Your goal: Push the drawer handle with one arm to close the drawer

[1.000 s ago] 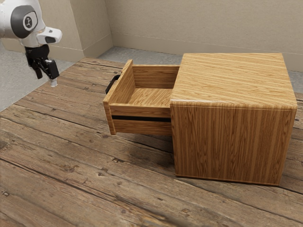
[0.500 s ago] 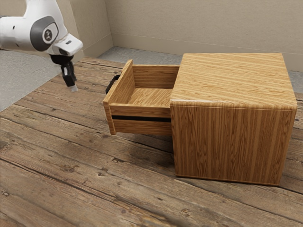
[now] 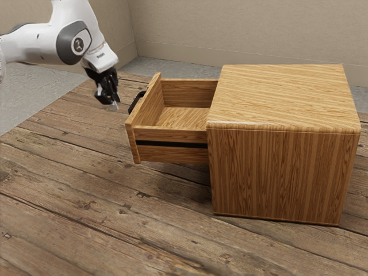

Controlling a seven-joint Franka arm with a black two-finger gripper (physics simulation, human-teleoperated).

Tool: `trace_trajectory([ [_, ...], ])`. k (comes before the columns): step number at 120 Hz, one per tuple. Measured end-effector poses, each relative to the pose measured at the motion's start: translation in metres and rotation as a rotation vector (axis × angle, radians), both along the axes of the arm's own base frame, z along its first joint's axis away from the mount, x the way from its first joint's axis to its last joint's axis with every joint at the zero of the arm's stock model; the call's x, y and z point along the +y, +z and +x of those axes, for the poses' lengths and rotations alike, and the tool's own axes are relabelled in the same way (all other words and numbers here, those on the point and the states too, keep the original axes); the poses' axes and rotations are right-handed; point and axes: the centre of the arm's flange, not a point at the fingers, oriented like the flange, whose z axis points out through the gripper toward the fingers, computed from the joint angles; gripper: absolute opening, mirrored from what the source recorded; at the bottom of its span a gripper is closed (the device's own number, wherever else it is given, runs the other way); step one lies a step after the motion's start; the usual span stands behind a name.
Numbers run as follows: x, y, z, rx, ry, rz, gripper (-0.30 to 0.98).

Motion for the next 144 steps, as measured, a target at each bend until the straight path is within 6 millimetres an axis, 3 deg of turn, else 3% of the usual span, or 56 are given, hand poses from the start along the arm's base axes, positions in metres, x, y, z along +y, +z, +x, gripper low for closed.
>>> trace_trajectory([
  [48, -0.035, -0.012, 0.008, 0.023, -0.153, -0.016, 0.07],
  [93, -0.088, -0.019, 0.045, -0.064, -0.263, -0.047, 0.09],
  [144, -0.149, -0.025, 0.058, -0.122, -0.336, -0.09, 0.1],
])
